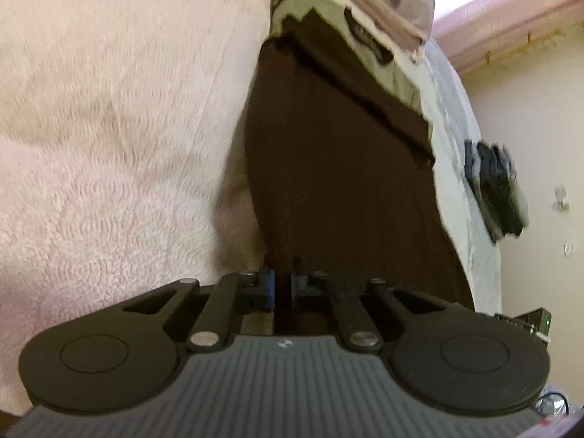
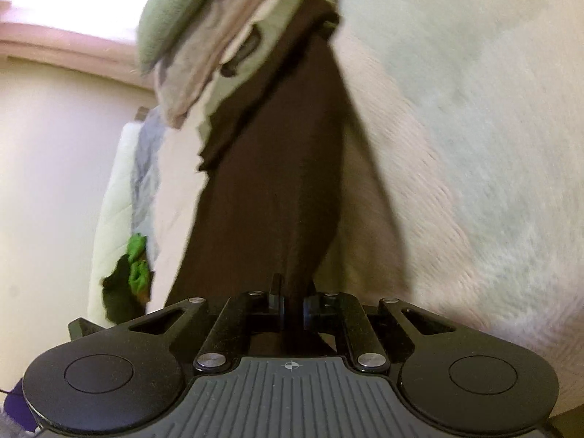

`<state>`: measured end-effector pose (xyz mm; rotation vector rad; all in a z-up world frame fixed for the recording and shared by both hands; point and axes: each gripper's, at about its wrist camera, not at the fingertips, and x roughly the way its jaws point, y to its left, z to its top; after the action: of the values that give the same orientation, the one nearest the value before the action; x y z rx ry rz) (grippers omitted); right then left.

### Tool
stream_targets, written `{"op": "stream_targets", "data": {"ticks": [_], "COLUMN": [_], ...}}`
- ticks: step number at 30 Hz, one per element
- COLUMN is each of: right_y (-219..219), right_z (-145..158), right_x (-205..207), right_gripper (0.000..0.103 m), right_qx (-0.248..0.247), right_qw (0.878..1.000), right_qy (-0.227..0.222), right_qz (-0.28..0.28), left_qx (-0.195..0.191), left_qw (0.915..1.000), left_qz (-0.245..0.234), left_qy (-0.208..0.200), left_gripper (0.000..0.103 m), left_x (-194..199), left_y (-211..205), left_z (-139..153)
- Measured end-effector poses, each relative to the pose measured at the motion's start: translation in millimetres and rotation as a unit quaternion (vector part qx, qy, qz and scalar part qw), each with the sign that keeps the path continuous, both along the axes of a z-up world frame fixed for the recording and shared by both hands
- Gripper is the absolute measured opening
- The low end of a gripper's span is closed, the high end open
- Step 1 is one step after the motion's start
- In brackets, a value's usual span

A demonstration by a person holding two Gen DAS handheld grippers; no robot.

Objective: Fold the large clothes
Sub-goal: 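Lift the hem with both grippers and fold it up toward the collar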

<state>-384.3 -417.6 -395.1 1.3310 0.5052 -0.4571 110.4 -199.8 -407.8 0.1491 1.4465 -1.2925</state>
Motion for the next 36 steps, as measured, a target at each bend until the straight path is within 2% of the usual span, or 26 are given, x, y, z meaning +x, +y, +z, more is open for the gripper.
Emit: {"op": "stream_targets", "data": {"ticks": [5,8,13,17,18,20,21,22,24,26,28,30,32,33,36], "right_y": [-36.8,-75.1,-161.5,-245.0,-265.7,-292.8,-299.8,-302.9,-301.4,-296.9,-292.3,-291.5,-298.2,-300.7,-313.9], "right_z": [34.7,57.0,82.7,70.9,63.7,51.2,45.5,40.4,30.5,21.3,13.5,5.7,-1.1,-3.5,-15.9], "right_x": [18.1,34.1,76.4,118.8,126.4,135.6,136.4,136.9,134.8,138.7,149.5,158.4,167.6,171.5,192.4], "right_gripper": [0.005,0.005,0.005,0.005,0.008,0.02,0.036,0.044,0.045,0.045,0.044,0.044,0.044,0.044,0.044], "right_qx": [-0.003,-0.007,-0.033,-0.027,-0.03,-0.042,-0.049,-0.059,-0.082,-0.115,-0.159,-0.189,-0.21,-0.217,-0.234], "right_qw": [1.0,1.0,0.999,0.995,0.993,0.987,0.983,0.982,0.982,0.982,0.977,0.971,0.967,0.966,0.959], "right_qy": [-0.001,-0.009,-0.004,0.002,-0.001,0.034,0.048,0.054,0.075,0.106,0.136,0.146,0.143,0.14,0.162], "right_qz": [0.024,0.012,-0.025,-0.093,-0.111,-0.154,-0.169,-0.172,-0.155,-0.105,-0.045,-0.014,-0.01,-0.009,0.012], "left_qx": [-0.039,-0.055,-0.092,-0.097,-0.089,-0.064,-0.053,-0.038,-0.02,-0.013,-0.013,-0.026,-0.042,-0.049,-0.062], "left_qw": [0.9983,0.9964,0.9941,0.9939,0.9943,0.9954,0.9958,0.9964,0.9966,0.9978,0.9959,0.9915,0.9877,0.9857,0.9749], "left_qz": [0.042,0.06,0.049,0.048,0.054,0.071,0.074,0.071,0.061,0.019,-0.024,-0.055,-0.07,-0.074,-0.093], "left_qy": [0.01,0.024,0.028,0.022,0.02,0.008,-0.004,-0.026,-0.052,-0.061,-0.087,-0.115,-0.134,-0.143,-0.193], "left_gripper": [0.004,0.004,0.004,0.006,0.009,0.016,0.017,0.017,0.017,0.017,0.017,0.017,0.018,0.022,0.025], "left_x": [9.4,18.5,40.4,68.5,75.1,93.0,97.7,104.1,109.0,107.5,98.8,88.0,78.1,73.5,59.6], "left_y": [-13.8,-44.2,-145.9,-256.1,-276.8,-321.5,-336.4,-349.4,-358.9,-359.7,-362.2,-365.4,-373.6,-376.2,-391.3], "left_z": [33.8,49.7,71.6,61.4,55.3,36.2,27.1,18.2,3.1,-11.5,-21.6,-25.8,-26.9,-26.1,-24.9]}}
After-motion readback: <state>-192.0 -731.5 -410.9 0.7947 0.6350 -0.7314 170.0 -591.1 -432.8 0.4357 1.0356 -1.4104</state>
